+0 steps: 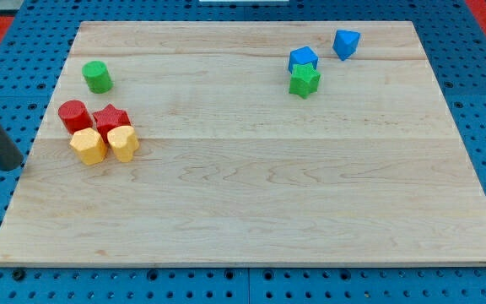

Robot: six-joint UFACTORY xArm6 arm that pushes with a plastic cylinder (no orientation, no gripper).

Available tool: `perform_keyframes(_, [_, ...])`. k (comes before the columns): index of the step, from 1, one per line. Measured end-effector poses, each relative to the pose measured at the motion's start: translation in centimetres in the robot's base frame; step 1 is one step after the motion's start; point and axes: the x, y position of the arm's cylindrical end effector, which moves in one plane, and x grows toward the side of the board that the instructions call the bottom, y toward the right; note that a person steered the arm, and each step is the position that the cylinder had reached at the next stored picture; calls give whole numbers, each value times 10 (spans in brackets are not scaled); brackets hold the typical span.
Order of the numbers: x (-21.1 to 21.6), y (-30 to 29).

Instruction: Push the red blocks towards the top of the board

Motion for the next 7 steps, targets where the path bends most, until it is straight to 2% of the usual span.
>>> perform_keyframes(1, [-8, 18])
perform_keyframes(2, [-48, 24])
perform_keyframes(3, [-70, 53])
perform_keyframes(5, [-111, 185])
perform_keyframes(7, [-94, 103])
